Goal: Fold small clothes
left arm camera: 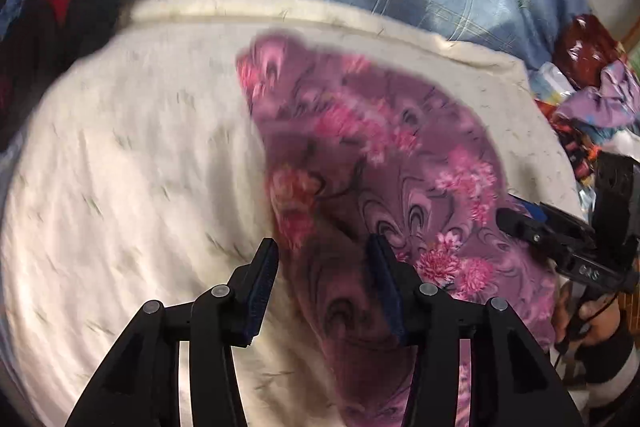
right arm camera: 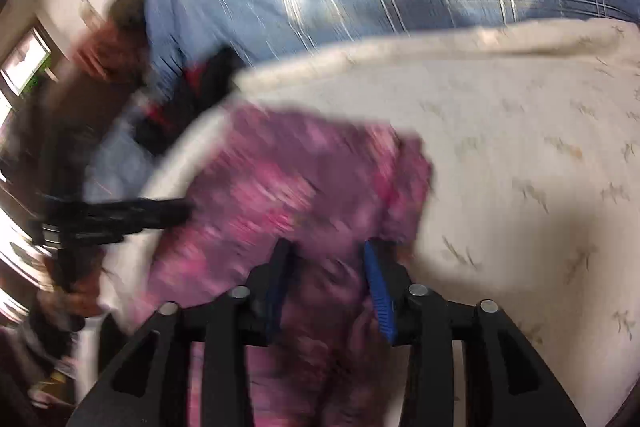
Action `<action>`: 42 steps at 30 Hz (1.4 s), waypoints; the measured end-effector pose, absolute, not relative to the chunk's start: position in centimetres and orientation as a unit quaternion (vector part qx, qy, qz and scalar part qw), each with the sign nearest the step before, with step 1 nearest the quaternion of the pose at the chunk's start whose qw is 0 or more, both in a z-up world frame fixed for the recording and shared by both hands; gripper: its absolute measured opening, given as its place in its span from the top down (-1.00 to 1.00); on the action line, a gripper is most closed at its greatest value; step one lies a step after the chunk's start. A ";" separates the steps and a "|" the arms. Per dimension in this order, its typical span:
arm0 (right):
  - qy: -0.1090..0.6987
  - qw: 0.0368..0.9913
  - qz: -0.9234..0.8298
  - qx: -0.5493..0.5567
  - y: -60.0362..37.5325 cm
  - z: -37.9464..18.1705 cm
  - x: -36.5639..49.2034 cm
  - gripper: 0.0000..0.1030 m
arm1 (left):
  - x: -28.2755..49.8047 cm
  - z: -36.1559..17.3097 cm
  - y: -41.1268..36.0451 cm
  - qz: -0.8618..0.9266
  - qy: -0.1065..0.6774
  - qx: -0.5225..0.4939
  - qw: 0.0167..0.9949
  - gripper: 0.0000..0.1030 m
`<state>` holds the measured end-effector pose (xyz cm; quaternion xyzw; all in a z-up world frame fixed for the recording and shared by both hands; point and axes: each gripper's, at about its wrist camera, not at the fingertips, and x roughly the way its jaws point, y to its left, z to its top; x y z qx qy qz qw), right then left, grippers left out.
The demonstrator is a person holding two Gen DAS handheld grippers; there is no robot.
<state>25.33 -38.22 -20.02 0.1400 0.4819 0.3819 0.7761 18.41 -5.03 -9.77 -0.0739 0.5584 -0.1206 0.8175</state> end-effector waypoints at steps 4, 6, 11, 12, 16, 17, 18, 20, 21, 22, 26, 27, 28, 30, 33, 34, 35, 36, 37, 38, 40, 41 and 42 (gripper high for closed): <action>0.494 0.769 0.357 0.192 -40.2 -19.1 25.1 0.03 | 17.6 -8.2 -3.1 -0.116 0.566 -0.129 0.806 0.06; 0.481 0.777 0.355 0.198 -41.7 -18.0 24.2 -0.12 | 16.3 -7.0 -2.1 -0.122 0.551 -0.143 0.813 0.05; 0.491 0.752 0.354 0.260 -45.9 -19.3 21.4 -0.40 | 12.9 -7.5 -0.1 -0.162 0.559 -0.213 0.785 -0.14; 0.500 0.743 0.350 0.274 -46.1 -20.1 21.1 -0.40 | 13.3 -8.5 -0.3 -0.166 0.571 -0.226 0.771 -0.14; 0.508 0.709 0.356 0.336 -44.8 -22.5 21.5 -0.40 | 14.8 -11.4 -0.8 -0.176 0.592 -0.270 0.739 -0.27; 0.499 0.709 0.360 0.344 -44.4 -22.4 21.6 -0.40 | 15.1 -11.1 -0.8 -0.180 0.584 -0.278 0.741 -0.30; 0.495 0.706 0.367 0.349 -44.0 -22.4 21.7 -0.40 | 15.4 -10.9 -0.8 -0.180 0.579 -0.282 0.744 -0.30; 0.498 0.696 0.382 0.350 -42.4 -22.4 22.4 -0.35 | 15.9 -10.5 -1.0 -0.188 0.568 -0.296 0.744 -0.09; 0.503 0.695 0.386 0.339 -41.3 -22.2 22.7 -0.10 | 16.0 -10.5 -1.1 -0.183 0.567 -0.288 0.749 0.24; 0.505 0.706 0.384 0.315 -40.4 -21.8 22.8 0.12 | 16.1 -10.1 -1.2 -0.175 0.565 -0.273 0.758 0.51; 0.464 0.723 0.410 0.306 -39.4 -18.7 22.8 0.43 | 15.0 -7.0 0.4 -0.177 0.516 -0.262 0.796 0.52; 0.439 0.732 0.422 0.305 -39.3 -17.5 22.6 0.43 | 14.9 -6.4 0.8 -0.174 0.504 -0.259 0.805 0.50; 0.430 0.737 0.425 0.302 -39.1 -16.9 22.6 0.43 | 15.2 -6.0 1.3 -0.166 0.497 -0.252 0.814 0.48; 0.436 0.744 0.419 0.284 -38.0 -17.0 23.4 0.42 | 15.9 -6.5 1.6 -0.144 0.507 -0.225 0.819 0.41; 0.490 0.764 0.370 0.198 -35.5 -19.6 24.5 0.12 | 17.1 -9.2 1.4 -0.104 0.549 -0.177 0.810 0.21; 0.492 0.767 0.365 0.192 -35.4 -20.1 24.6 0.11 | 16.9 -9.3 1.5 -0.104 0.546 -0.177 0.812 0.19; 0.479 0.772 0.366 0.202 -35.7 -20.1 24.4 0.02 | 16.3 -8.9 1.7 -0.101 0.536 -0.179 0.819 0.17; 0.482 0.774 0.358 0.199 -35.9 -19.8 24.4 -0.07 | 16.0 -8.5 1.6 -0.097 0.530 -0.174 0.824 0.11; 0.485 0.776 0.352 0.196 -36.2 -19.6 24.2 -0.11 | 15.5 -8.2 1.3 -0.091 0.527 -0.164 0.829 0.08; 0.488 0.780 0.342 0.193 -36.7 -19.3 24.0 -0.17 | 14.7 -7.7 0.8 -0.087 0.524 -0.144 0.835 0.08; 0.493 0.787 0.327 0.179 -37.6 -18.7 23.5 -0.34 | 12.8 -6.7 0.0 -0.088 0.522 -0.123 0.840 0.07; 0.492 0.794 0.316 0.167 -38.1 -18.5 23.0 -0.52 | 11.9 -6.2 -0.4 -0.090 0.519 -0.111 0.843 0.05; 0.487 0.809 0.296 0.142 -38.8 -18.2 22.2 -0.71 | 11.3 -6.0 -0.6 -0.088 0.517 -0.105 0.845 0.01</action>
